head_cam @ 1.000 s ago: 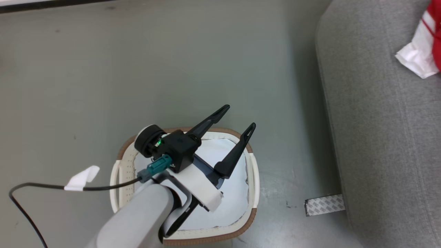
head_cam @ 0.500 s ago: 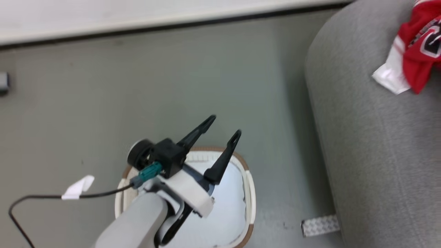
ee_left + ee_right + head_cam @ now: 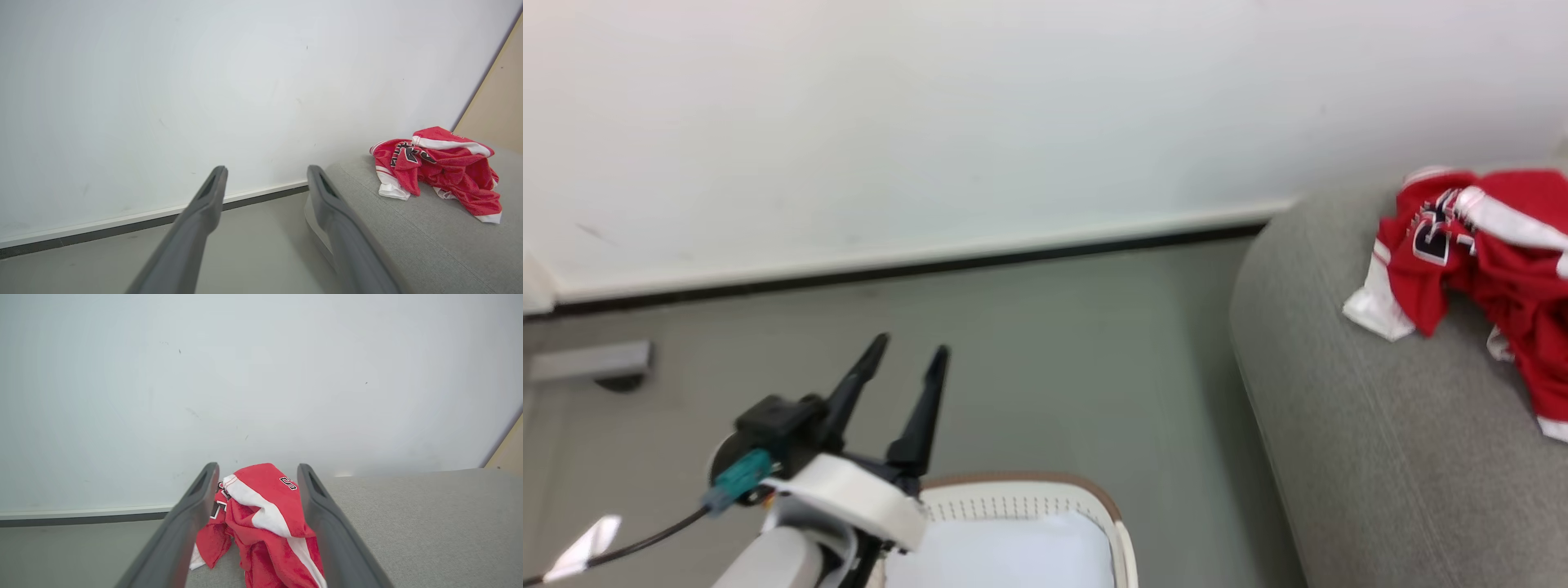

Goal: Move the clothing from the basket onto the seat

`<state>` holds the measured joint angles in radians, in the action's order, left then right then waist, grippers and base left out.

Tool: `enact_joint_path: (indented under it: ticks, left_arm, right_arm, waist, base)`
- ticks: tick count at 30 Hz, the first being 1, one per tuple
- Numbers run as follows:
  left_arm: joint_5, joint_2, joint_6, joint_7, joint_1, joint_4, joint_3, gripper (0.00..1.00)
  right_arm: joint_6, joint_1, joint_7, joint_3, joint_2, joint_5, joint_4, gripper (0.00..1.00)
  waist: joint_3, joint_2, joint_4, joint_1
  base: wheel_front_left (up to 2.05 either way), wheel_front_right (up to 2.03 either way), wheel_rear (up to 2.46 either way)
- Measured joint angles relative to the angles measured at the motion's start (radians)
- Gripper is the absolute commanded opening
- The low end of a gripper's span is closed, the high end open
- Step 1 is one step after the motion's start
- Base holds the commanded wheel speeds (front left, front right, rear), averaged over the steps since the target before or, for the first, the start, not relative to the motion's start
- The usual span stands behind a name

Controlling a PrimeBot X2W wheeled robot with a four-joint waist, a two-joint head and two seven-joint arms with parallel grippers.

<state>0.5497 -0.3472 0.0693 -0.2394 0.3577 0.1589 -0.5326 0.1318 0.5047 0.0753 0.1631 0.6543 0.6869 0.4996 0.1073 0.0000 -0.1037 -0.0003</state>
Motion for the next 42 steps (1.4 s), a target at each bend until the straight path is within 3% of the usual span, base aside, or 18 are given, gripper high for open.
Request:
enact_joint_path:
  ticks: [6, 12, 19, 26, 42]
  left_arm:
    - [0.039, -0.024, 0.063, -0.013, -0.097, -0.041, 0.087, 1.00]
    - [0.049, -0.020, 0.113, -0.022, -0.187, -0.067, 0.160, 1.00]
    - [-0.003, 0.037, 0.100, -0.025, -0.281, -0.090, 0.237, 1.00]
    - [-0.066, 0.089, 0.044, -0.025, -0.328, -0.062, 0.300, 1.00]
    - [-0.160, 0.162, -0.043, -0.025, -0.327, -0.015, 0.369, 1.00]
  right_arm:
    - [0.000, -0.166, 0.053, -0.072, -0.140, -0.073, -0.207, 1.00]
    - [0.000, -0.343, 0.118, -0.106, -0.322, -0.177, -0.359, 1.00]
    - [0.000, -0.478, 0.168, -0.093, -0.462, -0.258, -0.392, 1.00]
    - [0.000, -0.467, 0.181, -0.067, -0.524, -0.280, -0.359, 1.00]
    - [0.000, -0.440, 0.186, -0.034, -0.526, -0.316, -0.308, 1.00]
  waist:
    - [-0.095, 0.0000, 0.038, -0.0001]
    - [-0.129, -0.0001, 0.084, 0.0000]
    - [-0.133, 0.0000, 0.104, 0.0001]
    - [-0.126, 0.0000, 0.095, 0.0002]
    - [-0.121, 0.0000, 0.089, 0.0003]
  base:
    - [0.00, 0.00, 0.00]
    - [0.00, 0.00, 0.00]
    - [0.00, 0.00, 0.00]
    - [0.00, 0.00, 0.00]
    - [0.00, 0.00, 0.00]
